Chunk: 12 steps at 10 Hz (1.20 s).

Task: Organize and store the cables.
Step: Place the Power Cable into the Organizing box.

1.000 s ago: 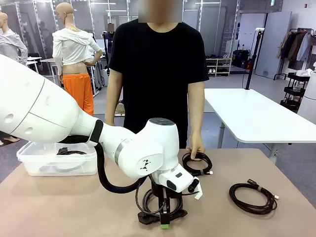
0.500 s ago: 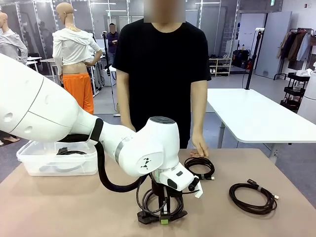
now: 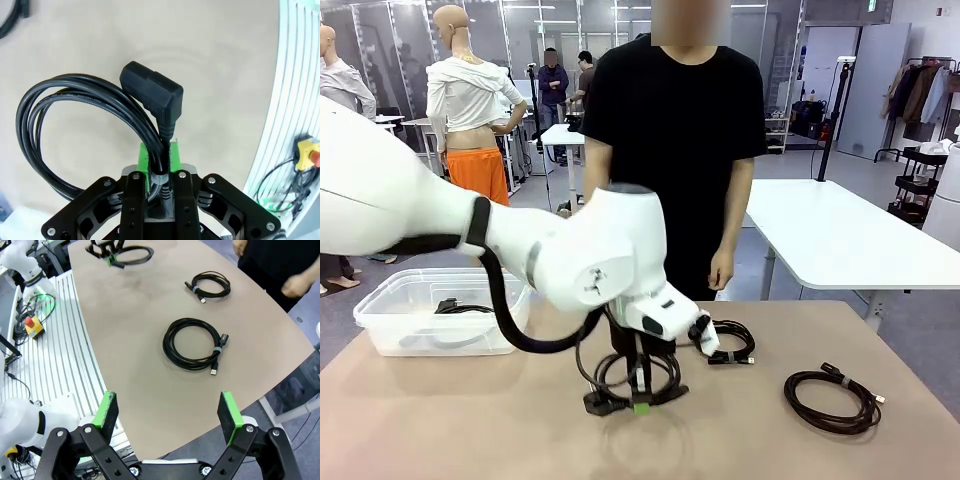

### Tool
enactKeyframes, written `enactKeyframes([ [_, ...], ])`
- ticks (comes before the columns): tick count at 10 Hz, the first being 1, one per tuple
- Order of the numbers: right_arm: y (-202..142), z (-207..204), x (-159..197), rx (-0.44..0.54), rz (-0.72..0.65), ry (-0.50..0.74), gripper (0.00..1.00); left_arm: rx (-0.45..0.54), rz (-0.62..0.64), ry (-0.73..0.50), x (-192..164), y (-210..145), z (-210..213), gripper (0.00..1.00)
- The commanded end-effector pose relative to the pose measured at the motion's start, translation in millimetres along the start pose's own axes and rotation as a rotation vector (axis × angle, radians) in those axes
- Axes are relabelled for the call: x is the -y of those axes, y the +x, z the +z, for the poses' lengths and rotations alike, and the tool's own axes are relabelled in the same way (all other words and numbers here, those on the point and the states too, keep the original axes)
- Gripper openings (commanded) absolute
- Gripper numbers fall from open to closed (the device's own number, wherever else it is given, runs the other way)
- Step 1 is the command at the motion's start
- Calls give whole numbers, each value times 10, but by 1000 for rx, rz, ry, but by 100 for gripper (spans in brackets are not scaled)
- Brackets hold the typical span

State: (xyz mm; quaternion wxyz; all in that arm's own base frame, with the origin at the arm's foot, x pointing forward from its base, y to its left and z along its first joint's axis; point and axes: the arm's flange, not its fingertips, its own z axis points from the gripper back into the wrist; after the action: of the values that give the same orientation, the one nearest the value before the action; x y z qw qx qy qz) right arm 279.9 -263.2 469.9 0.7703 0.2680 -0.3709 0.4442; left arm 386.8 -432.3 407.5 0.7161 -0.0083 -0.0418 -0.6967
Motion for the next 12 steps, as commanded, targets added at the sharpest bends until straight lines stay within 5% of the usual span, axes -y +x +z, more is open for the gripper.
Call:
enactKeyframes([
  [1,14,4,0,15,9,-1,100,9,-19,51,58,-372,285,0],
  [9,14,4,0,15,9,-1,100,7,-26,89,-48,-465,509,0],
  [10,14,4,0,15,9,-1,100,5,-39,83,-49,-474,482,18],
  [12,14,4,0,15,9,-1,100,-49,-66,47,-320,-703,529,18],
])
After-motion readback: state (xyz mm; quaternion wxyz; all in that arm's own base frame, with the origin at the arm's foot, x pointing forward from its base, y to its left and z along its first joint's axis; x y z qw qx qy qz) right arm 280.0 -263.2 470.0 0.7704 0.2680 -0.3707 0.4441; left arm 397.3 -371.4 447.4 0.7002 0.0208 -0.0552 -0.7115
